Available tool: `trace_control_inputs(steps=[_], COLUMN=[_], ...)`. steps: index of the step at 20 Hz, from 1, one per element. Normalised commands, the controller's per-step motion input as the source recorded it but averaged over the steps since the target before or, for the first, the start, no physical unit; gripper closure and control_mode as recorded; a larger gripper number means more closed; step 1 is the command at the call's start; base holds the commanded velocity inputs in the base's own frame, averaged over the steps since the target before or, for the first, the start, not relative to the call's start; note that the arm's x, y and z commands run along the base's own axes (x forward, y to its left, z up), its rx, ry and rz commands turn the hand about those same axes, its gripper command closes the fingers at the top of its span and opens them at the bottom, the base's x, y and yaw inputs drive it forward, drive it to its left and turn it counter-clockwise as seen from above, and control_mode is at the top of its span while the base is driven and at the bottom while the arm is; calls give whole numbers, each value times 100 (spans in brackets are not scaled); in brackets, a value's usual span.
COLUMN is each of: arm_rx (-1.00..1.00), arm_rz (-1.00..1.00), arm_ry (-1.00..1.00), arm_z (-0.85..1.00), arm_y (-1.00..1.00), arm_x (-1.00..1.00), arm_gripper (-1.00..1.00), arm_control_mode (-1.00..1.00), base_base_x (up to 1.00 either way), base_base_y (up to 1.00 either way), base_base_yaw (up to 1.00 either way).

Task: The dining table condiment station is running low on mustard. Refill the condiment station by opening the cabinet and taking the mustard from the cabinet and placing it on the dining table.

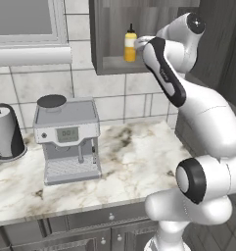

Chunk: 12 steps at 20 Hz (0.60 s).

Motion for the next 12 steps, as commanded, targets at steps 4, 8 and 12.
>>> trace_control_inputs(steps=[4, 8, 12], arm_rx=[0, 0, 0], arm_rz=[1, 1, 1], arm_ry=[0, 0, 0], arm_z=[-7, -6, -5], arm_y=[3, 1, 2], arm_x=[41, 39, 40], arm_gripper=[-100, -100, -100], arm_control_mode=[-100, -100, -100], base_base_x=[0, 0, 0], base_base_y=[0, 0, 0], base_base_yaw=[0, 0, 0])
